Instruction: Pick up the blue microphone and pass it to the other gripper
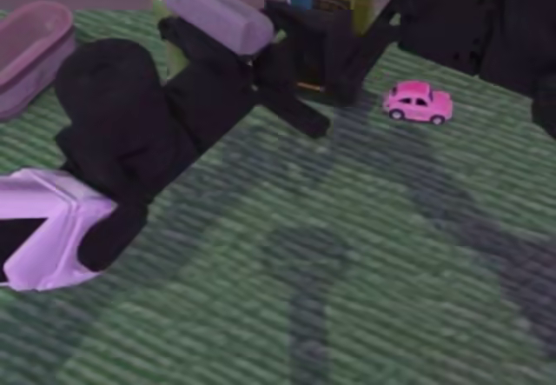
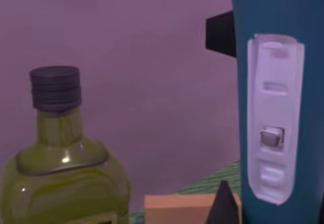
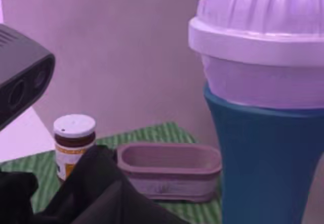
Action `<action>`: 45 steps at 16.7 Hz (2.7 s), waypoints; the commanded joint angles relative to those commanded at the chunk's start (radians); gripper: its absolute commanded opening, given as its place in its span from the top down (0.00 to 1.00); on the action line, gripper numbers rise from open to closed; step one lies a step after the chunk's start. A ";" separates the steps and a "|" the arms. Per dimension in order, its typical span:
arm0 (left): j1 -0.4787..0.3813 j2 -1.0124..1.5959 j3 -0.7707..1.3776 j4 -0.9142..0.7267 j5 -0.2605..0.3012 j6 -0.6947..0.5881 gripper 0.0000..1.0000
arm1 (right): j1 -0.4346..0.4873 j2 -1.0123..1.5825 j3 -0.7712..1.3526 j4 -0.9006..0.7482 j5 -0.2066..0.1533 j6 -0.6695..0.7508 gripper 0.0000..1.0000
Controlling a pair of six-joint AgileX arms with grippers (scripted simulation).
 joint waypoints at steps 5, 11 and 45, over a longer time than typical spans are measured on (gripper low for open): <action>0.000 0.000 0.000 0.000 0.000 0.000 1.00 | 0.045 0.089 0.081 0.014 0.046 0.002 0.00; 0.000 0.000 0.000 0.000 0.000 0.000 1.00 | 0.045 0.089 0.081 0.014 0.046 0.002 0.30; 0.000 0.000 0.000 0.000 0.000 0.000 0.00 | 0.045 0.089 0.081 0.014 0.046 0.002 1.00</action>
